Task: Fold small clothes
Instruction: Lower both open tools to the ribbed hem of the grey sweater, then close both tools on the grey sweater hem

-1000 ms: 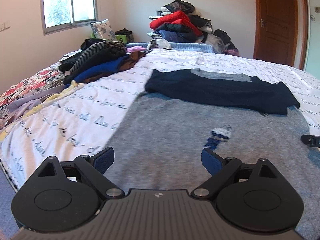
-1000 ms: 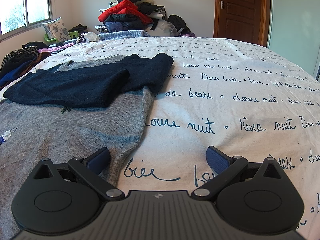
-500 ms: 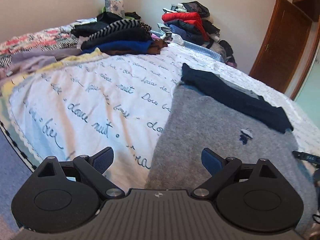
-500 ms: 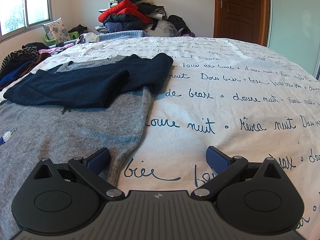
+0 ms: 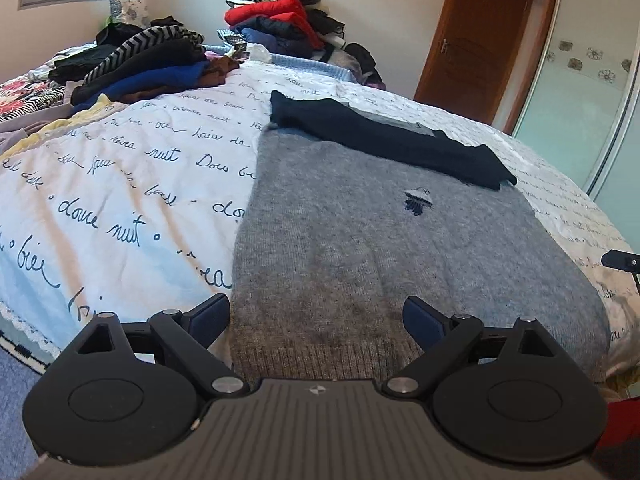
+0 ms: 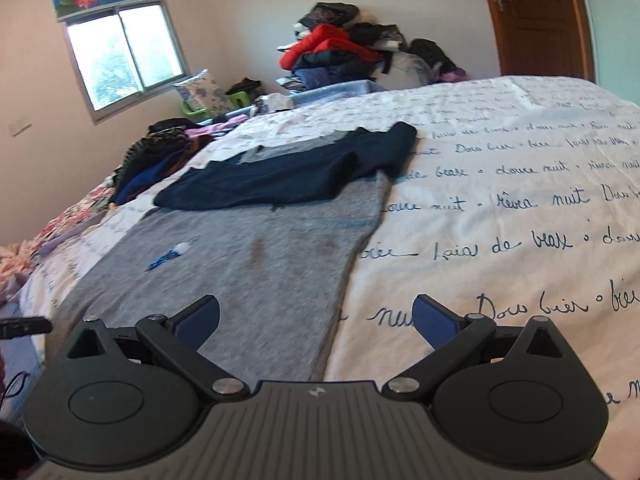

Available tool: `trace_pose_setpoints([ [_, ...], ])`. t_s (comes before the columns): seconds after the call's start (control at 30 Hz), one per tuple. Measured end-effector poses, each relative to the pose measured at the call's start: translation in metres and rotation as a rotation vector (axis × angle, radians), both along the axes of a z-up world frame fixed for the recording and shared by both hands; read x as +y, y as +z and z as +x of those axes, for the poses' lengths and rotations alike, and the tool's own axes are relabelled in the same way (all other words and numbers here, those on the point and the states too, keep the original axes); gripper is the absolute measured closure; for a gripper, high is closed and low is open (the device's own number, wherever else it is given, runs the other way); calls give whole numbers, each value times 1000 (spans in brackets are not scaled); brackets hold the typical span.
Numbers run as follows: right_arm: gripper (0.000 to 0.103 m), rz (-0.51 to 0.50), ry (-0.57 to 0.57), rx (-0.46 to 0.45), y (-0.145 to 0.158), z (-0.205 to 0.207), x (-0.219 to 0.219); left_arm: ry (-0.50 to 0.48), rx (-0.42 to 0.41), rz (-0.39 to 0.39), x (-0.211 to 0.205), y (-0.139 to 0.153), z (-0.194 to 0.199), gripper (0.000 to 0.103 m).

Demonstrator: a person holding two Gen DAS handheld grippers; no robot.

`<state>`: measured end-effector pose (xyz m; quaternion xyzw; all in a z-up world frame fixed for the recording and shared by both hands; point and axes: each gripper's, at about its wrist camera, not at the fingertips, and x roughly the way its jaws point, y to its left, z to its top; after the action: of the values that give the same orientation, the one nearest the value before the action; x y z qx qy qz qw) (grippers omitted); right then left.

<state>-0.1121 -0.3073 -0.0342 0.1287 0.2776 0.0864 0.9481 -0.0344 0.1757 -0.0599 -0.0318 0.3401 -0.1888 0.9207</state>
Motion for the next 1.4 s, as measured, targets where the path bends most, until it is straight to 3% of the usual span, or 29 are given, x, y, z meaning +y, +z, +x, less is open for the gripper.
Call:
trace_pose_setpoints([
  [0.23, 0, 26, 106, 85, -10, -5, 15, 0, 33, -46, 14, -18, 9, 10],
  [0.4, 0, 112, 118, 117, -20, -14, 6, -111, 71, -109, 16, -13, 3, 11],
  [0.47, 0, 150, 123, 133, -24, -18, 0, -136, 83, -137, 16, -14, 1, 21],
  [0.77, 2, 403, 269, 175, -37, -34, -20, -176, 137, -237, 25, -21, 3, 40],
  [0.87, 32, 517, 297, 214, -47, -34, -23, -180, 140, -222, 25, -25, 4, 44],
  [0.93, 62, 541, 285, 258, -56, -33, -21, -167, 145, -240, 27, -27, 5, 46],
  [1.0, 70, 557, 293, 285, -63, -31, -17, -156, 152, -265, 31, -28, 6, 47],
  [1.13, 72, 549, 330, 294, -64, -26, -3, -155, 152, -262, 32, -28, 6, 51],
  [1.2, 78, 543, 335, 305, -65, -24, 1, -143, 152, -257, 32, -28, 7, 60],
  [1.27, 87, 533, 333, 317, -66, -23, 3, -118, 159, -249, 36, -29, 7, 88],
  [1.33, 95, 506, 322, 318, -64, -24, 4, -103, 168, -274, 43, -31, 9, 92],
  [1.4, 96, 488, 313, 310, -60, -27, 4, -104, 151, -282, 45, -28, 7, 92],
])
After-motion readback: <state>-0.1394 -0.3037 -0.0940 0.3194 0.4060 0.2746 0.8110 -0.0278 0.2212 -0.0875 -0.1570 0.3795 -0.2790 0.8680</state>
